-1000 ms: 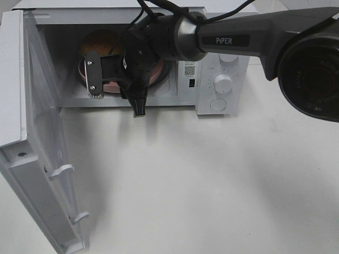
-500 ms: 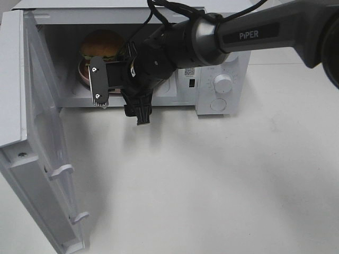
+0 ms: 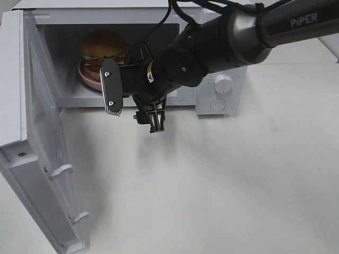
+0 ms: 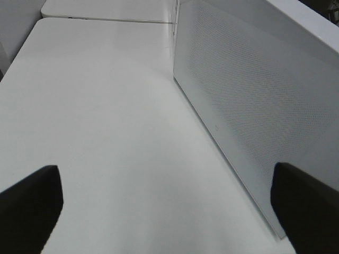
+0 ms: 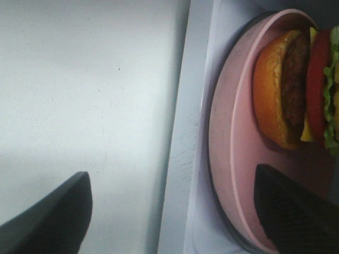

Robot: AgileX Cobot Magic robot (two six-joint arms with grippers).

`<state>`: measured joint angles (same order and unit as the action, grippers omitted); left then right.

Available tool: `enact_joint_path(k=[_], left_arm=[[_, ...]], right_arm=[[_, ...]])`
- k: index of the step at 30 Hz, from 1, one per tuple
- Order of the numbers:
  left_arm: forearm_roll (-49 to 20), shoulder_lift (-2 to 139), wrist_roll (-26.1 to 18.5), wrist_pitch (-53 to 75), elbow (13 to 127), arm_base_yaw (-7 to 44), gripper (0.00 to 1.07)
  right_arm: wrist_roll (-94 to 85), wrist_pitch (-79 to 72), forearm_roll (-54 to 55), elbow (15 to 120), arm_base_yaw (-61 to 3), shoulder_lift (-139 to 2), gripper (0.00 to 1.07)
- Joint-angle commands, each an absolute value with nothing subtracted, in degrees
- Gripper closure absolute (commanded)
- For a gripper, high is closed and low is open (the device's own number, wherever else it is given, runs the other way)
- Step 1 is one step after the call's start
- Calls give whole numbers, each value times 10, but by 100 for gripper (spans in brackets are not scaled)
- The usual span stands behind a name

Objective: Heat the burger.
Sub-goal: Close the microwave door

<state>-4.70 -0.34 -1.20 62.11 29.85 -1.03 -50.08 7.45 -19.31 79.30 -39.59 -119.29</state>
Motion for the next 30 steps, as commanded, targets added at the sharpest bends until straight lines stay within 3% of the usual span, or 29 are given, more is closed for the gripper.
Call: enact_joint_path(k=[1,14,30], left_arm=[[-48,-12,-13,614,297,-10,7],[-48,-12,-13,614,297,-10,7],[-48,-12,-13,614,297,-10,7]], right_arm=[[-480,69,-197,776,-394,-1169,26],[-422,78,-196,695,-394,-1085,29],[-201,202,-180,576,-395,-952,31]])
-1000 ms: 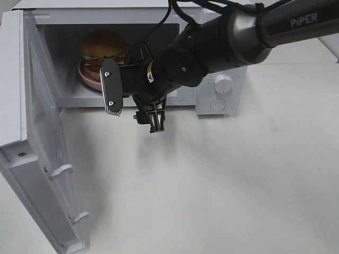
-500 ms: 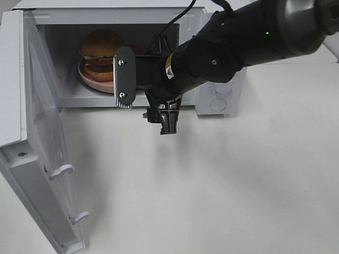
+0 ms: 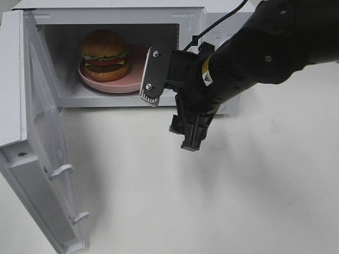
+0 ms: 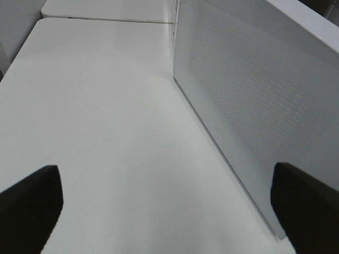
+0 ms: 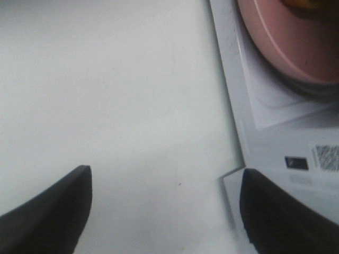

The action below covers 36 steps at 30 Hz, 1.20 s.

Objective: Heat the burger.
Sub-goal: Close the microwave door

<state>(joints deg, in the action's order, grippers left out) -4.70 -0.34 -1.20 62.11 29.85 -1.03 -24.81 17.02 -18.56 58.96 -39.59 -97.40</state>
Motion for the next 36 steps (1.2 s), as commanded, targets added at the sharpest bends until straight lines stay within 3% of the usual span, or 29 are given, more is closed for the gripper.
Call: enact_joint_path(k=[1,15,26,36], left_arm=[[-48,-12,-13,614,297,-10,7],[-48,-12,-13,614,297,-10,7],[-48,-12,-13,614,297,-10,7],[-48,-12,-13,614,297,-10,7]], right_arm=[[-201,202,-180,576,-395,-952,31],[68,363,-181,532,-395,-824,31],[71,525,-139,527,-395,-734,31],[70,566,-121,467,-395,-614,31]])
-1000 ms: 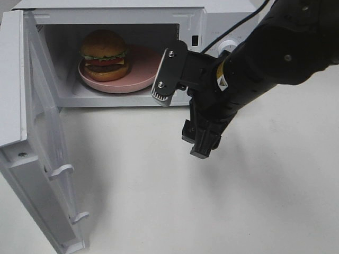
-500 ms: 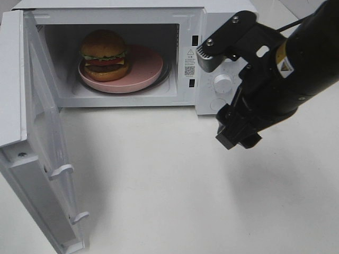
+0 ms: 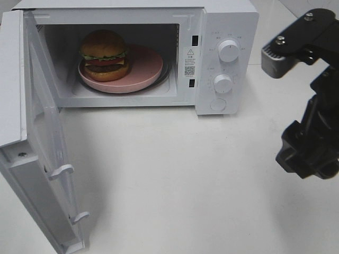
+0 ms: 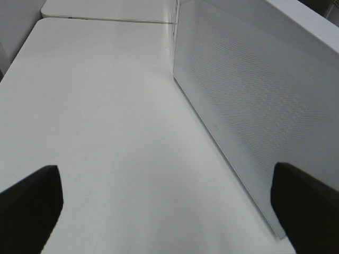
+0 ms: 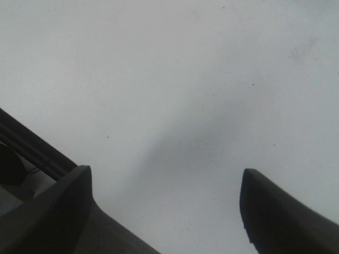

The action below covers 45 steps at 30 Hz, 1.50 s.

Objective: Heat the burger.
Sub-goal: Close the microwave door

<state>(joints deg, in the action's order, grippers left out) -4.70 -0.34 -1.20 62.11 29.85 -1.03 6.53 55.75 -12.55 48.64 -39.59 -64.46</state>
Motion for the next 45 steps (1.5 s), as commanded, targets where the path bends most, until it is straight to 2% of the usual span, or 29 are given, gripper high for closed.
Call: enact_joint_path(k=[1,8,16,17,19,21,25,31,34,39,45], left_arm=[[-48,-12,-13,614,297,-10,7],[-48,-12,-13,614,297,-10,7],[-48,-12,-13,614,297,-10,7],[-48,-12,-13,614,297,-10,7],[-48,-12,-13,614,297,-10,7],[-48,-12,-13,614,297,-10,7],[-48,-12,-13,614,297,-10,7],[-48,-12,-13,614,297,-10,7],[-48,-12,-13,614,297,-10,7],[-48,-12,-13,614,297,-10,7],[-48,-12,-13,614,297,-10,7]], right_arm=[[70,566,-121,467,-395,-614,31],[74,567,-109,397,-394,-503,31],[77,574,-100,354,-373,-451,31],[74,574,-92,341,-347,-438,31],[70,574,-88,337,-335,-430,31],[55,573,-73,320,-282,-390,31],[49,570,-64,312,-246,-352,31],[39,565,-60,290,-158,-254,31],[39,567,-60,290,-147,-239,31],[39,567,-49,290,-89,-146,31],[25,570,-30,286,-60,-73,31]])
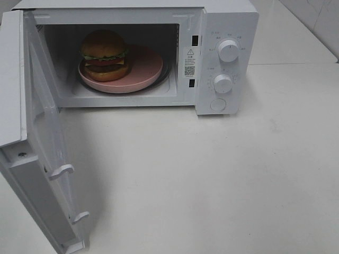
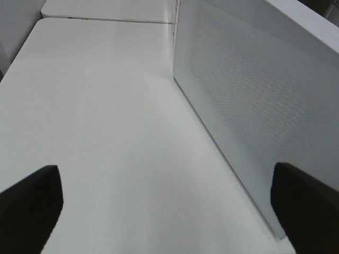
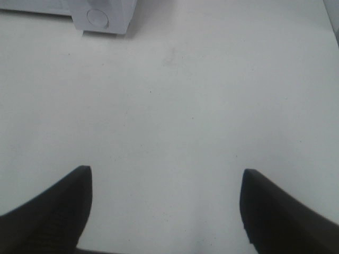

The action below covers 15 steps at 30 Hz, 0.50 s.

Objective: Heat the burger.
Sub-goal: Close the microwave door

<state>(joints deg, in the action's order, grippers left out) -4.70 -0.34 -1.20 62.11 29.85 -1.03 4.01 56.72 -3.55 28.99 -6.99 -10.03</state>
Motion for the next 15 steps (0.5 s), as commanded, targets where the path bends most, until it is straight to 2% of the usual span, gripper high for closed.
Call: enact_joint_path(k=[1,15], left_arm=[[-48,-12,-13,614,297,-10,7],[-48,-12,-13,614,297,-10,7]], right_arm=[[25,570,-30,286,-60,-73,31],[22,570,-30,286,-60,18,31]])
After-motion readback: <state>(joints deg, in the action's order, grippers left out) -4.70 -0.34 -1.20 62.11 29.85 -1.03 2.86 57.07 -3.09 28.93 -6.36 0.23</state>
